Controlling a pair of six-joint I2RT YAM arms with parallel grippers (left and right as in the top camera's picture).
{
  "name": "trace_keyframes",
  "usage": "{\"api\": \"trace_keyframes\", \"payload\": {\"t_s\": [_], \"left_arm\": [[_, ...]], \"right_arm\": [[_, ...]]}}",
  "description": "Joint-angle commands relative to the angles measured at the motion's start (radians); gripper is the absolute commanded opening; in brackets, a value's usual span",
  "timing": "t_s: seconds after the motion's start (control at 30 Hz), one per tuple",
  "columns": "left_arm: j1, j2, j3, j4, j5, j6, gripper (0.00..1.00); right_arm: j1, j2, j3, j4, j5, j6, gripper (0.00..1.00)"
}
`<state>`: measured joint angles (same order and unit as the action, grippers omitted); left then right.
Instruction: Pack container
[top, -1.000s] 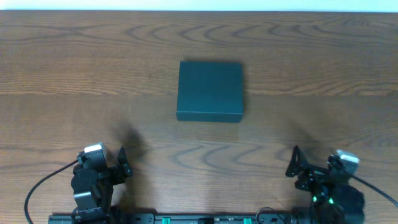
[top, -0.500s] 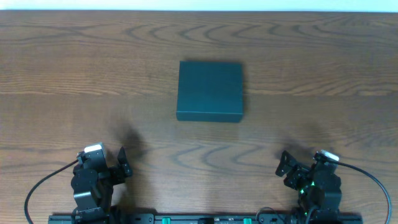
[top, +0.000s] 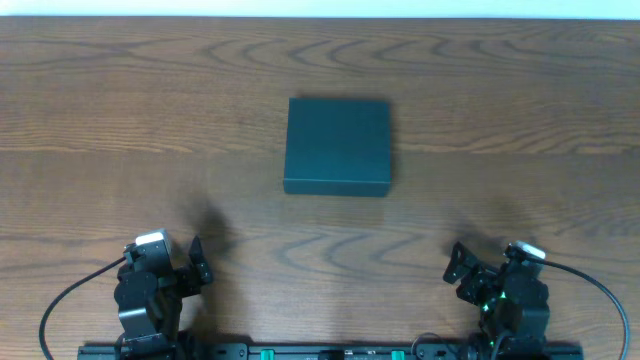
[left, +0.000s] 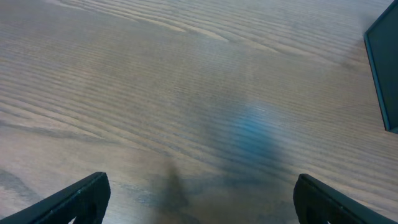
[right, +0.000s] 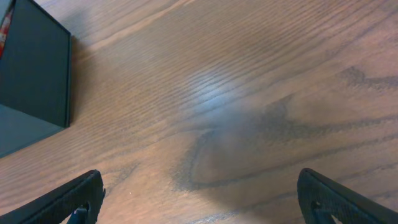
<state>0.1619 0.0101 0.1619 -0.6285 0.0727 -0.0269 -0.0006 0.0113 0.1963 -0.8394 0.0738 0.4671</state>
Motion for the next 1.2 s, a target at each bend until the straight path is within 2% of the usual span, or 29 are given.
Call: {"api": "trace_keyframes", "payload": {"t_s": [0.0, 0.1, 0.27, 1.17], "left_arm": [[0.0, -0.006, -0.005, -0.002, 0.005, -0.01, 0.95], [0.0, -0.006, -0.005, -0.002, 0.005, -0.01, 0.95], [0.0, -0.006, -0.005, -0.002, 0.005, -0.01, 0.95], [0.0, -0.006, -0.005, -0.002, 0.005, -0.01, 0.95]], "right_arm": [[0.01, -0.005, -0.008, 0.001, -0.003, 0.014, 0.99], [0.009, -0.005, -0.008, -0.002, 0.067, -0.034, 0.99], [0.008, -0.005, -0.008, -0.002, 0.082, -0.2, 0.99], [0.008, -0.005, -0.008, -0.002, 0.08, -0.199, 0.99]]}}
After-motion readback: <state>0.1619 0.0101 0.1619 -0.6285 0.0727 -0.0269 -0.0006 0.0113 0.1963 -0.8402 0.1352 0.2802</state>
